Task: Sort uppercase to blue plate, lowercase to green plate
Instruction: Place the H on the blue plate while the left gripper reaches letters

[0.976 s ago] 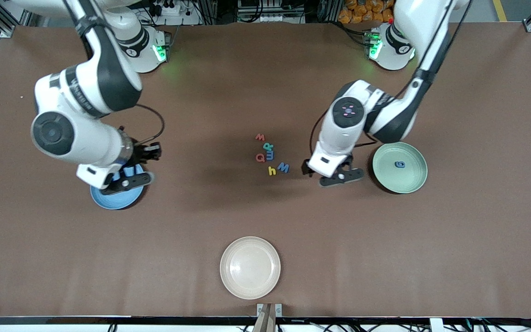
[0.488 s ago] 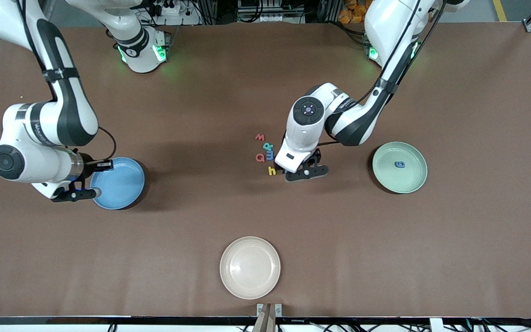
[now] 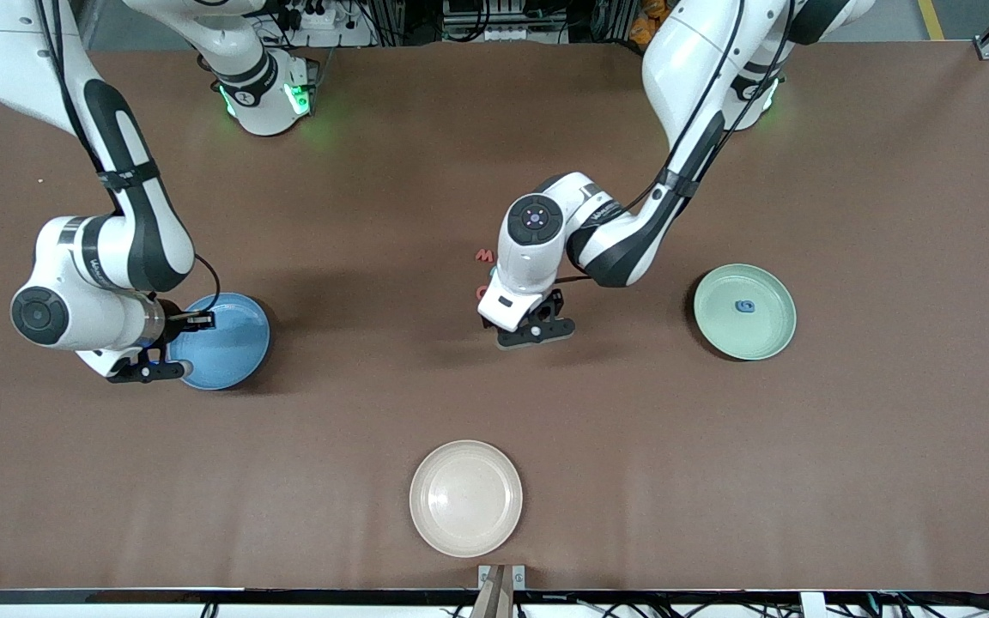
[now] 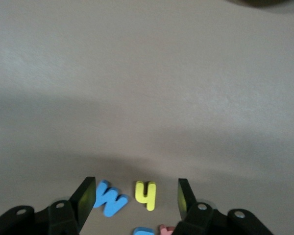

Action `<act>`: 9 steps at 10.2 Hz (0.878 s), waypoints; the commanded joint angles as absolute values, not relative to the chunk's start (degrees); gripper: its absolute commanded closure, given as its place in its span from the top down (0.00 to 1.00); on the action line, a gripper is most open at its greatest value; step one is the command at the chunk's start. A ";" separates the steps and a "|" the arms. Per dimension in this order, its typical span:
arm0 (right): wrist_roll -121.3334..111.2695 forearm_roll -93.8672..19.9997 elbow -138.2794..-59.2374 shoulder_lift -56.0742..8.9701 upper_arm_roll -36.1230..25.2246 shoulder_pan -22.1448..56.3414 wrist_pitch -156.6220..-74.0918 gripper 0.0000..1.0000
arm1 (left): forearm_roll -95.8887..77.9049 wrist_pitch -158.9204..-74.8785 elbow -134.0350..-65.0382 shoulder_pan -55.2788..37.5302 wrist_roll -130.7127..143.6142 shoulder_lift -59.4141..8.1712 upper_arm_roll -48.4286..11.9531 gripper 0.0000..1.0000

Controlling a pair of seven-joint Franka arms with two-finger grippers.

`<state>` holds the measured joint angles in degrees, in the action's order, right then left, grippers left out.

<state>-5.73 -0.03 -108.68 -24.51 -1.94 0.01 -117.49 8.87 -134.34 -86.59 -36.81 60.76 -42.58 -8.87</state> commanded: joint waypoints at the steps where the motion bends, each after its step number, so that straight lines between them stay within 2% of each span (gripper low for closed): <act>1: -5.63 0.35 -108.55 -22.86 -1.67 -0.62 -117.51 1.00 | 10.46 -136.84 -84.73 -39.90 64.51 -45.78 -7.21 0.75; 6: -5.54 0.00 -107.23 -14.61 -1.58 -1.67 -117.07 1.00 | 10.63 -139.22 -85.25 -42.80 65.48 -48.34 -5.36 0.74; 9: -5.45 -0.35 -107.31 -11.17 -1.67 -2.46 -116.02 1.00 | 10.72 -139.22 -85.43 -42.80 65.30 -48.43 -5.36 0.67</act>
<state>-5.67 -0.05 -106.09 -13.43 -2.23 -1.18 -116.39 8.95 -139.14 -86.19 -42.08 64.13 -47.93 -6.14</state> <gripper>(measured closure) 0.000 0.300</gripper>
